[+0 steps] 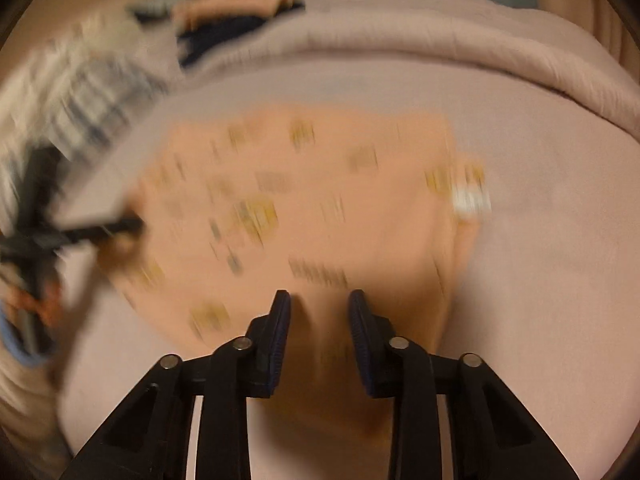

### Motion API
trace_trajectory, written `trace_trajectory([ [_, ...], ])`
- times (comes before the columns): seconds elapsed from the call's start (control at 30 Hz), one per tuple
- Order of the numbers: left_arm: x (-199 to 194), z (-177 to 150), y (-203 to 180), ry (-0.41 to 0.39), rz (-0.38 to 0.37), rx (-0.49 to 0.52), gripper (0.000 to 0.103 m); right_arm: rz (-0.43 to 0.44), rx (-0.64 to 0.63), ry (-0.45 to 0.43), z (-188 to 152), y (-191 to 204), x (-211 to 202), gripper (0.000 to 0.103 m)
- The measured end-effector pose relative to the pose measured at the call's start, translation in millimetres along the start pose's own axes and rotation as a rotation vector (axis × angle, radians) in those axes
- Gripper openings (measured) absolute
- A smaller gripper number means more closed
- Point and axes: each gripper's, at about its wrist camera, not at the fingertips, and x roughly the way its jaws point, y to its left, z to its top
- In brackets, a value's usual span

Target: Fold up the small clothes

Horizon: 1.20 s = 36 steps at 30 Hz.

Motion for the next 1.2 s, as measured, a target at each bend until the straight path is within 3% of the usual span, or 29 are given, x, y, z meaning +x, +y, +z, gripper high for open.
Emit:
trace_trajectory([
  [0.07, -7.1, -11.5, -0.4, -0.012, 0.004, 0.012, 0.058, -0.02, -0.011, -0.014, -11.2, 2.3, -7.0, 0.028],
  [0.23, -29.5, -31.9, -2.1, -0.011, -0.026, -0.082, 0.058, -0.01, 0.039, 0.01, -32.8, 0.0, -25.5, 0.028],
  [0.4, -55.0, -64.0, -10.0, -0.03, 0.018, -0.141, 0.066, 0.028, 0.067, -0.029, -55.5, 9.1, -55.5, 0.031],
  [0.43, -60.6, -70.1, -14.3, -0.038, 0.029, -0.146, 0.068, 0.035, 0.071, -0.042, -58.6, 10.3, -61.4, 0.033],
  [0.5, -73.9, -82.7, -17.6, -0.065, 0.043, -0.168, 0.075, 0.053, 0.083, -0.068, -64.9, 15.9, -72.2, 0.049],
  [0.6, -86.3, -91.1, -23.5, -0.099, 0.057, -0.198, 0.08, 0.085, 0.096, -0.099, -67.5, 27.9, -81.0, 0.051],
  [0.67, -92.8, -94.7, -31.5, -0.124, 0.076, -0.196, 0.08, 0.097, 0.094, -0.11, -68.1, 36.2, -83.2, 0.052],
  [0.8, -108.4, -103.0, -38.7, -0.157, 0.12, -0.164, 0.083, 0.126, 0.073, -0.128, -66.8, 56.0, -83.7, 0.066],
  [0.93, -114.1, -102.6, -47.5, -0.181, 0.147, -0.132, 0.085, 0.16, 0.043, -0.13, -62.7, 69.0, -84.4, 0.066],
  [1.07, -124.5, -106.8, -48.8, -0.209, 0.158, -0.119, 0.099, 0.17, 0.02, -0.137, -59.0, 78.4, -87.9, 0.069],
  [1.2, -128.9, -104.6, -47.9, -0.238, 0.154, -0.125, 0.1, 0.173, 0.015, -0.145, -54.9, 82.7, -88.3, 0.074],
])
